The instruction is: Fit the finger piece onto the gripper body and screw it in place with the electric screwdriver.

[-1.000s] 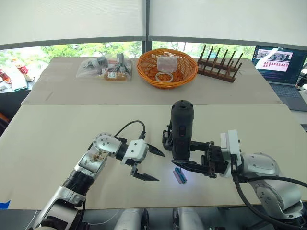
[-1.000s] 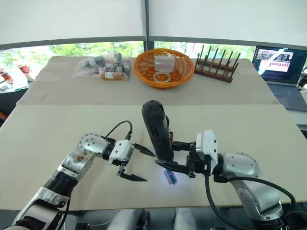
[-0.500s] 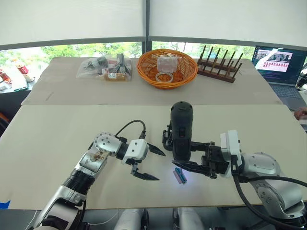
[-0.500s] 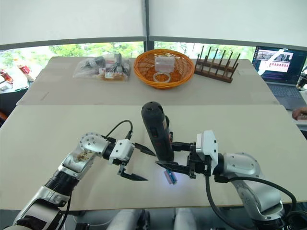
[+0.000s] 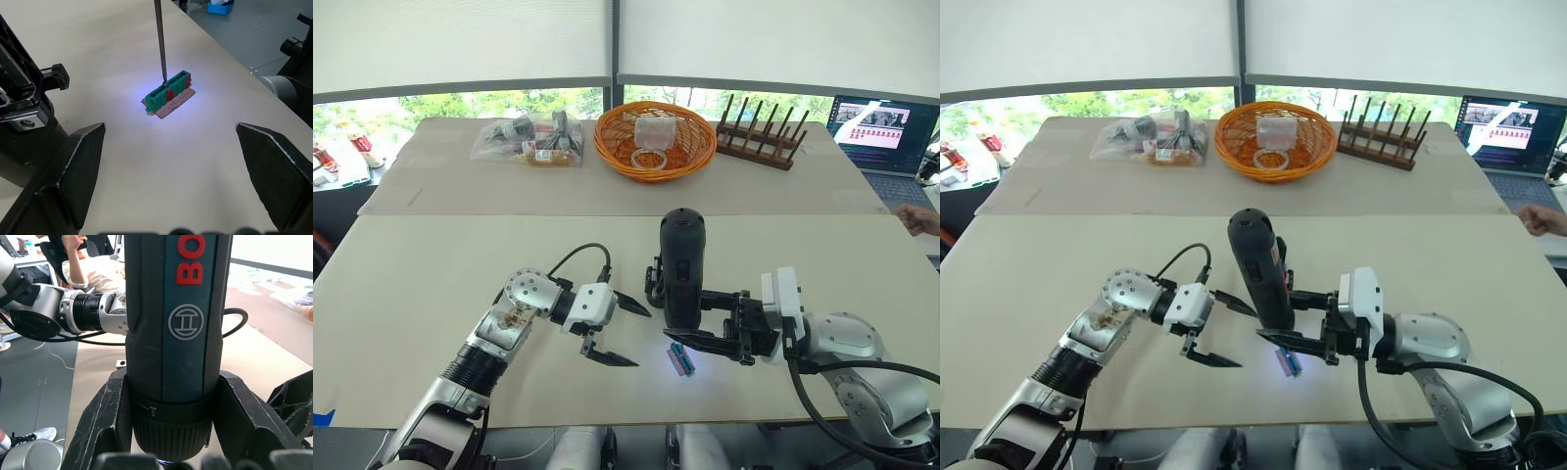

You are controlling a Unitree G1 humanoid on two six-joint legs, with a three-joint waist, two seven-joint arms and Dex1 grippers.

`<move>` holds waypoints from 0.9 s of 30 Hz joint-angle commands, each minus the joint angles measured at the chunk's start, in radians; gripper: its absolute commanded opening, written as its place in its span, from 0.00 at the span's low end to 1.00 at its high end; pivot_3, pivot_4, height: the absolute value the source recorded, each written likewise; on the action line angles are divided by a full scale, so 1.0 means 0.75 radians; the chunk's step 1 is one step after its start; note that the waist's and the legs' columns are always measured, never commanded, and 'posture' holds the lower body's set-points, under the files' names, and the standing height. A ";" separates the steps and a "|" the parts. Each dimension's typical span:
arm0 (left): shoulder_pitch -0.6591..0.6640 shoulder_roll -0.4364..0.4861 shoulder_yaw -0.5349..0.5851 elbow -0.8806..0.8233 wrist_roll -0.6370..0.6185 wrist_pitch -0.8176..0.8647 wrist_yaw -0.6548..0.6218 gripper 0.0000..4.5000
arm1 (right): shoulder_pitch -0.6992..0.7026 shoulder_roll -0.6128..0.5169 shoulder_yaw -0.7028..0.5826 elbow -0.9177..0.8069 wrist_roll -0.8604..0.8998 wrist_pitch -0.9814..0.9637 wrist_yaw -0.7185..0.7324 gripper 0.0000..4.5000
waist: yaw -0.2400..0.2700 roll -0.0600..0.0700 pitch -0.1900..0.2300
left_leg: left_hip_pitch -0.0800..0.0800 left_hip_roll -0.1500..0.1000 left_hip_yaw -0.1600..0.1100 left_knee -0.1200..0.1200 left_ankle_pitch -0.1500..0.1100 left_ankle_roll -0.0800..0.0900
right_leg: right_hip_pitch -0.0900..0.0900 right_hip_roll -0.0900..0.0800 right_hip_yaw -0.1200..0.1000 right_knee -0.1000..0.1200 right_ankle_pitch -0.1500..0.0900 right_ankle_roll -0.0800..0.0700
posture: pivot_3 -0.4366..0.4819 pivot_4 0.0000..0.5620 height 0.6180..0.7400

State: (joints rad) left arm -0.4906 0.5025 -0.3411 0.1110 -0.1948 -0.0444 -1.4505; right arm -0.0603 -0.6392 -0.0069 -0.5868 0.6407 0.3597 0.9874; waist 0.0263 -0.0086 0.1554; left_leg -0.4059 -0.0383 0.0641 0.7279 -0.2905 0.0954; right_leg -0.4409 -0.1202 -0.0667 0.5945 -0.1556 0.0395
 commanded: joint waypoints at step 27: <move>-0.007 -0.003 -0.006 -0.047 -0.011 0.003 0.030 1.00 | -0.007 0.008 -0.032 0.002 -0.007 -0.040 0.022 0.42 | 0.002 0.000 0.000 | 0.000 0.000 0.000 0.000 0.000 0.000 | 0.000 0.000 0.000 0.000 0.000 0.000 | 0.48 0.27 1.00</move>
State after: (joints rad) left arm -0.4900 0.5034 -0.3454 0.0996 -0.1948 -0.0409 -1.4316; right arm -0.0574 -0.6235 -0.0050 -0.5766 0.6207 0.3504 1.0000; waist 0.0277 -0.0086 0.1554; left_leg -0.4057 -0.0382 0.0641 0.7280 -0.2906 0.0955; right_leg -0.4407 -0.1204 -0.0666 0.5944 -0.1556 0.0395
